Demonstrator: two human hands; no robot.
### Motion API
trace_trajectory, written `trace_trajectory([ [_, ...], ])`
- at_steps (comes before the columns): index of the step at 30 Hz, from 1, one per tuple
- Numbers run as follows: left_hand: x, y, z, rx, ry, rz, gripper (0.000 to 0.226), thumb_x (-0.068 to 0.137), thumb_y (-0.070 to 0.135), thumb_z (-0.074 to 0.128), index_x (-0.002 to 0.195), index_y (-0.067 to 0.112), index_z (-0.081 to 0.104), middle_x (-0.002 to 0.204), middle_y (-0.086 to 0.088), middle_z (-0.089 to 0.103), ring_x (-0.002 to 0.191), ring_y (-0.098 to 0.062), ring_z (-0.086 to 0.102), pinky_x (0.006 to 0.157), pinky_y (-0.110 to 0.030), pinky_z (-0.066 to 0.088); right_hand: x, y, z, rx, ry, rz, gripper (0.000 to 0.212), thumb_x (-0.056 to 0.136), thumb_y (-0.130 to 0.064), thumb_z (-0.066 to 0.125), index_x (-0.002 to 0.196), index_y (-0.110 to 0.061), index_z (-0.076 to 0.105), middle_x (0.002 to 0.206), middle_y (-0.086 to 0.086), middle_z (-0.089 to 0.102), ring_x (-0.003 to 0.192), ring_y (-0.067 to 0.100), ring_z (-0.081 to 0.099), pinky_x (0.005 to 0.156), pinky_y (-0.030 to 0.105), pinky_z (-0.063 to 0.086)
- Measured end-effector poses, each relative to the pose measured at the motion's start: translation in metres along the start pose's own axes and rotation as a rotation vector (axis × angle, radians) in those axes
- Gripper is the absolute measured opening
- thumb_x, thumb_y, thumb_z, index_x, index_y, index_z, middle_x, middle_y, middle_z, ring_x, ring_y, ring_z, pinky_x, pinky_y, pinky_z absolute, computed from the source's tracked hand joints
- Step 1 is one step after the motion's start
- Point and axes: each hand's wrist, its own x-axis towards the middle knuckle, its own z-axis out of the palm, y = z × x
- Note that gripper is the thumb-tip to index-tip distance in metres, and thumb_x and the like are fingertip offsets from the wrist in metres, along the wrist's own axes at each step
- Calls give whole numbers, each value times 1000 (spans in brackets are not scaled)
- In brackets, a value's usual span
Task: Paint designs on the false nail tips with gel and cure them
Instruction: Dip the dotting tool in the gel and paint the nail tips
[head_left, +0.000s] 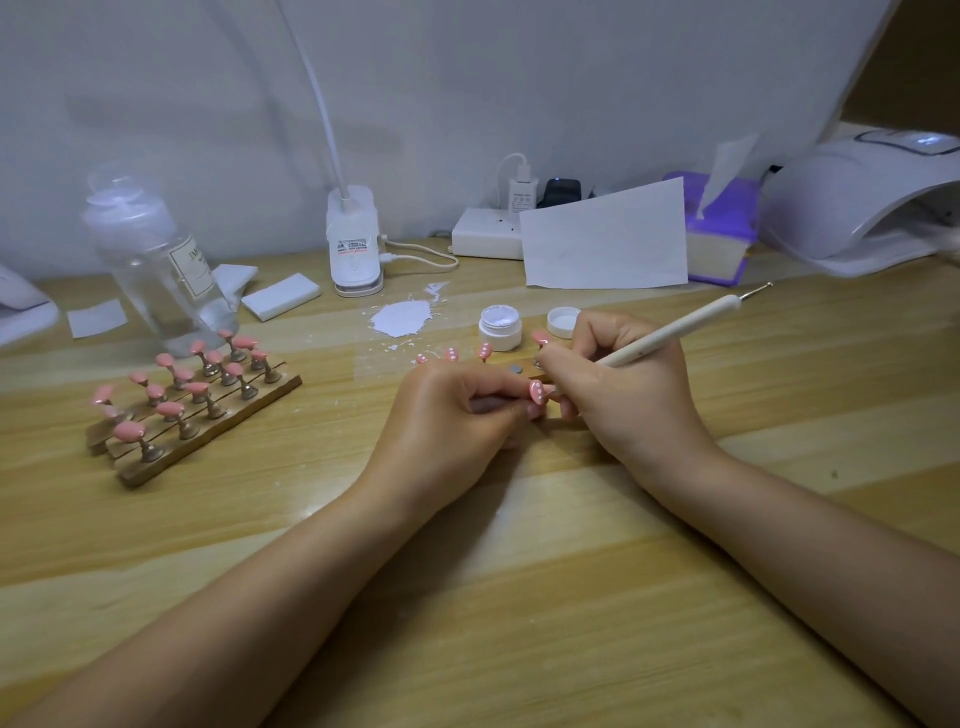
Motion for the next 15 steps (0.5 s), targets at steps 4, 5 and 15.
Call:
trace_trajectory([
  [4,0,-1,0,3,1,1,14,78,0,67,83,11,74,70,12,68,55,11,58,60,0,42,2,3,-1,-33,55,-9,44,76,6,60,45,-10,34,33,-7,38,32,1,40,39,12,35],
  [5,0,-2,0,-2,6,-1,14,78,1,67,82,13,74,72,9,70,59,9,60,59,-3,46,4,4,-1,-25,72,-3,43,76,5,59,45,-10,34,34,-4,38,33,3,39,39,13,35],
  [15,1,-6,1,-30,0,-15,13,78,3,68,85,11,74,80,5,73,70,7,63,56,-13,51,6,7,-2,3,63,1,41,76,3,61,46,-8,35,32,-3,39,30,3,39,40,12,36],
])
